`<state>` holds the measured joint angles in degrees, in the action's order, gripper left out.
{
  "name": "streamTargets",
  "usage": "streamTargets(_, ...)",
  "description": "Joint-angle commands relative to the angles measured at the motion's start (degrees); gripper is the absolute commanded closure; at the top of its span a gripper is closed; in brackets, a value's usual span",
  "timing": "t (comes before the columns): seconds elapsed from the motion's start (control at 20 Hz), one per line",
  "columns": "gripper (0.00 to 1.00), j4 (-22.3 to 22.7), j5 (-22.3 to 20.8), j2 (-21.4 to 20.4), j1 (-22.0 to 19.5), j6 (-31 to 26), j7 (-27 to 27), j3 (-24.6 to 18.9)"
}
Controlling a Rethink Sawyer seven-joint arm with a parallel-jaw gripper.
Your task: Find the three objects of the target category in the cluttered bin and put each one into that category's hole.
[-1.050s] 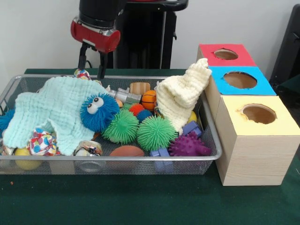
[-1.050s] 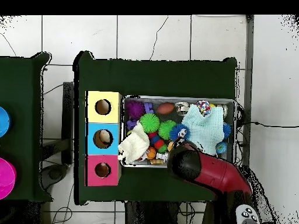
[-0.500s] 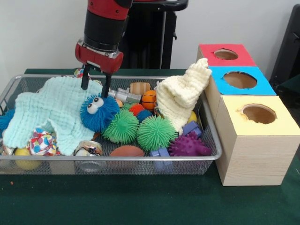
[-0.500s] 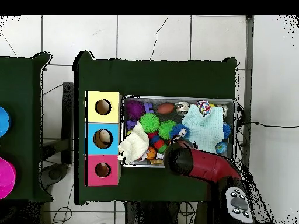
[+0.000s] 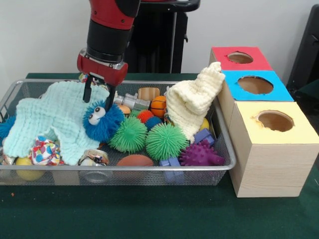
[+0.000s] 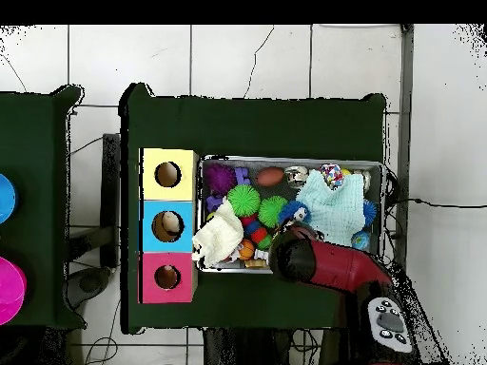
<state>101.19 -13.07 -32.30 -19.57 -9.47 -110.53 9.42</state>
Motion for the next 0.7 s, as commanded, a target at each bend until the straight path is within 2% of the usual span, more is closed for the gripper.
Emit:
streamTargets(0.05, 0.00, -4.5, -3.5, 0.8, -2.5, -1.3, 0.7, -5.6)
streamTargets(0.7, 0.00, -5.6, -5.0, -1.4, -4.5, -6.1, 2.4, -7.6)
